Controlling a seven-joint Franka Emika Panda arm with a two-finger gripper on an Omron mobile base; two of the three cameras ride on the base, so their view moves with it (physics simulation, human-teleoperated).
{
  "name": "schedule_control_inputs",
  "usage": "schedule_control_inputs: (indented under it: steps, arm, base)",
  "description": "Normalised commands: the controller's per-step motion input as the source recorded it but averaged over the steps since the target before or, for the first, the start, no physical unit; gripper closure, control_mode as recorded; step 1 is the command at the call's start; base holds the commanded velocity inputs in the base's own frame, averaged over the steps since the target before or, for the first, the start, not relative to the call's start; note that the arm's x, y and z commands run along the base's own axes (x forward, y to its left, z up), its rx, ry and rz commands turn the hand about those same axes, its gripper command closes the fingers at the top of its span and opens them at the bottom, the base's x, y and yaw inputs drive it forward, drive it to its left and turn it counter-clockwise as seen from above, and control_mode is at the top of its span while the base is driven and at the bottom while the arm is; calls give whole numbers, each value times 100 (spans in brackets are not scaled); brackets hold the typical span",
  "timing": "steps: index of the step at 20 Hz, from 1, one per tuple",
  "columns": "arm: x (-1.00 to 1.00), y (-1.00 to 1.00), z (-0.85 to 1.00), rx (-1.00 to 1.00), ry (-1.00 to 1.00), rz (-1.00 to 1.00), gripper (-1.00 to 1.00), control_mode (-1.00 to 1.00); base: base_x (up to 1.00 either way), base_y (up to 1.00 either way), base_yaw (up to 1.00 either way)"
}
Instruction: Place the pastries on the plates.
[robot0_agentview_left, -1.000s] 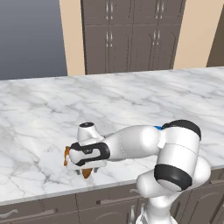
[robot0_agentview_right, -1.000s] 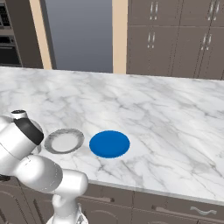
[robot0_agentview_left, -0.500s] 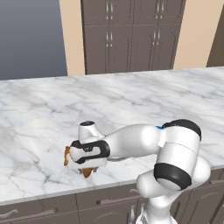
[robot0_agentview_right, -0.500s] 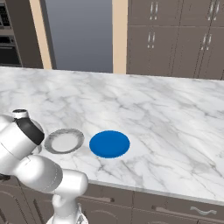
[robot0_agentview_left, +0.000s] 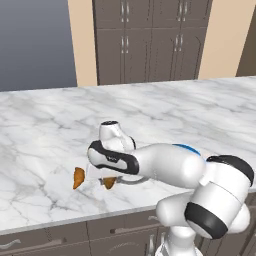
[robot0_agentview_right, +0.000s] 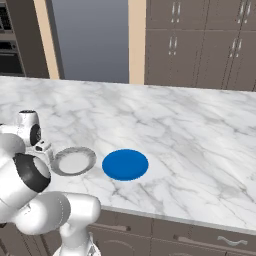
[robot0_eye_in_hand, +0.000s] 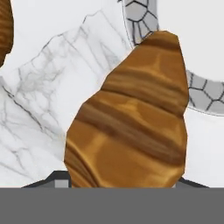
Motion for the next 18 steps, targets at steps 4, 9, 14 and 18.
schedule_control_inputs:
  steps: [4,9,14,18]
  arm:
    - [79,-85,14,0,4,0,100,-100]
    - [97,-75,10,0,3,0,100,-100]
    - [84,-31,-1,0,10,0,100,-100]
    - [16,-5,-1,0,4,3,100,-100]
  base:
    - [0,0,0]
    - [0,0,0]
    - [0,0,0]
    - [0,0,0]
